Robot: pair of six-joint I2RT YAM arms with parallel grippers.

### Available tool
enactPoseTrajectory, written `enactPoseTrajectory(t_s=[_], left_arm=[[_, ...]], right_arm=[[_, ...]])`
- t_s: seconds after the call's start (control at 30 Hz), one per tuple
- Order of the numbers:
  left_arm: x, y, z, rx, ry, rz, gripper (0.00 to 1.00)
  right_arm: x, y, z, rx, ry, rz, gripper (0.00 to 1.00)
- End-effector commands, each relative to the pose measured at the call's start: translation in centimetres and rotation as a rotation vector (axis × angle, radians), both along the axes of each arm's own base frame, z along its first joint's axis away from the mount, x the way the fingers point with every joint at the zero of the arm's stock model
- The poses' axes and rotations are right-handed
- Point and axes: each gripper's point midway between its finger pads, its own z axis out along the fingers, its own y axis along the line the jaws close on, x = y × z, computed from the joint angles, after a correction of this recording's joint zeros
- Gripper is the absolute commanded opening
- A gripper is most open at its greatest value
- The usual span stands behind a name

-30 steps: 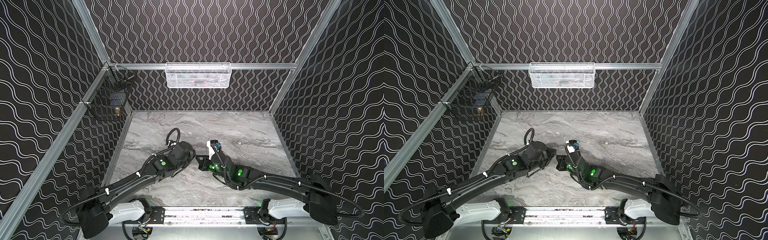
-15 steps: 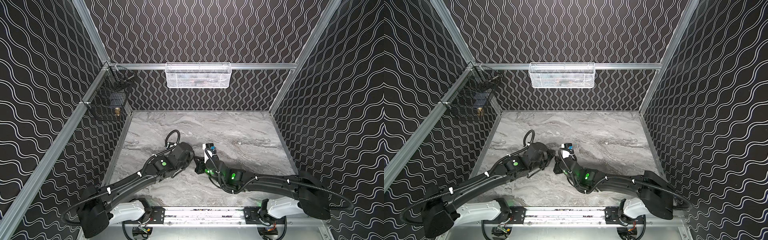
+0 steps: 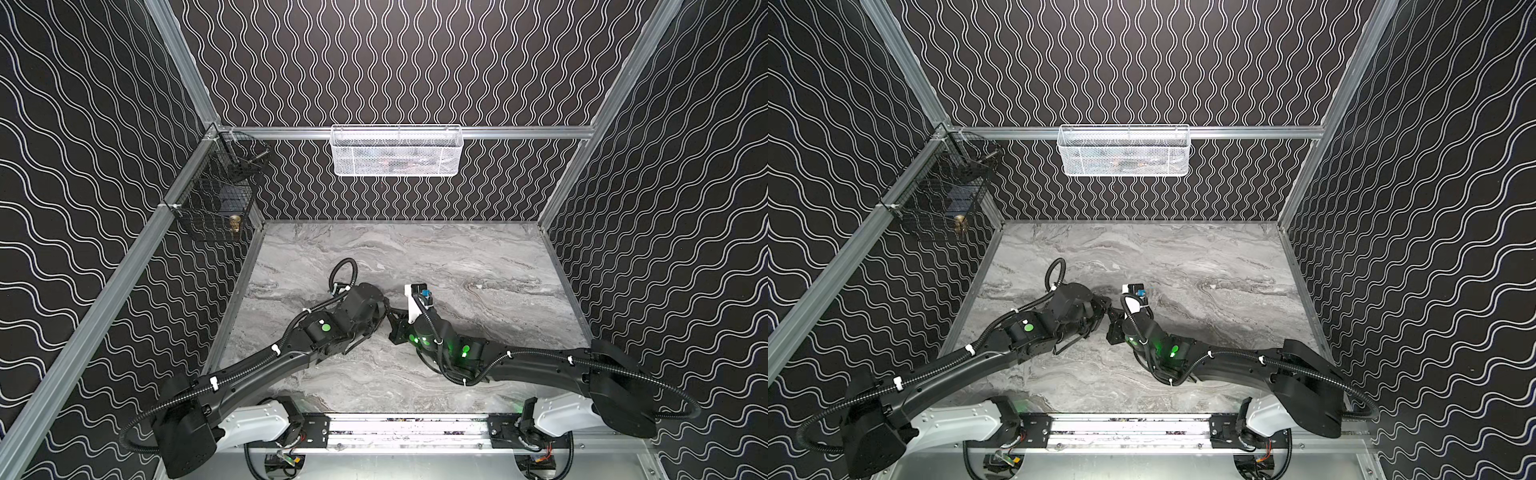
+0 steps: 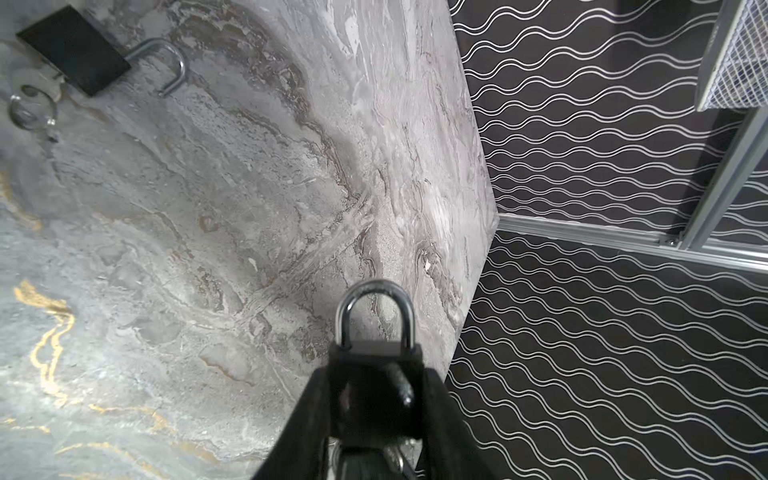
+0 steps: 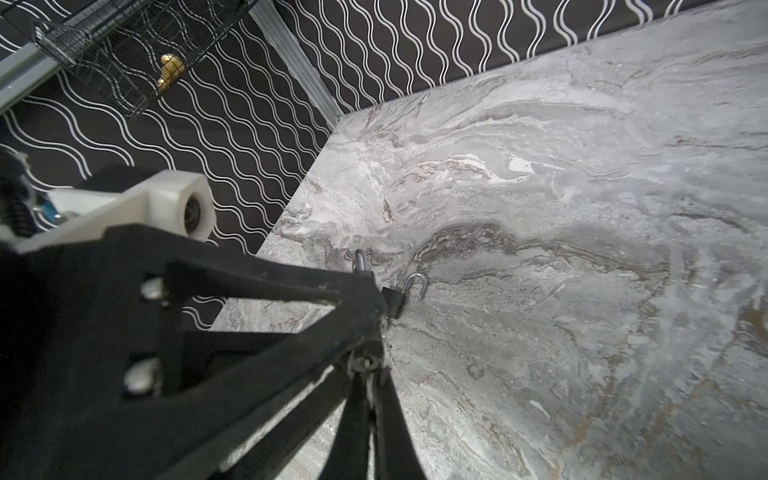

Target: Unlock with the key

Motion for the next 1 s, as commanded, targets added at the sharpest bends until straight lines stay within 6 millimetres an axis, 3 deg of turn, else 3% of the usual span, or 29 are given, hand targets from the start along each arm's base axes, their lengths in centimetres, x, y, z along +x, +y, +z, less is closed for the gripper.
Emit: enactPoseTrajectory(t_s=[0.0,0.1,0.2,0.5,0.67,0.97], left_arm=[[-2.3,-3.8,1.8,-0.128,0.024,-0.209,0.00],[-1.8,-2.9,1.5,-0.096,0.017,-0.181,0.00],[-1.1,-2.2,1.3,-0.068,0.008,-0.159,0.00],[0.3,0.4,1.1,0.039,-0.030,-0.073,0.00],[0.4,0.8,0.9,0.051,-0.030,-0.057,0.00],[0.4,0.9,1.0,0.057,-0.033,-0.056,0.00]], right_arm=[[-1.0,2.7,5.8,0.173,-0.080,0.130,0.00],[-1.1,1.9,5.5,0.150,-0.072,0.113,0.02],[-1.3,0.7,5.3,0.143,-0.070,0.096,0.12],[-2.1,-1.1,5.2,0.104,-0.036,0.084,0.28],[-1.5,-2.5,5.3,0.129,0.022,0.009,0.29],[-0.2,-2.1,3.9,0.127,0.149,-0.015,0.26]])
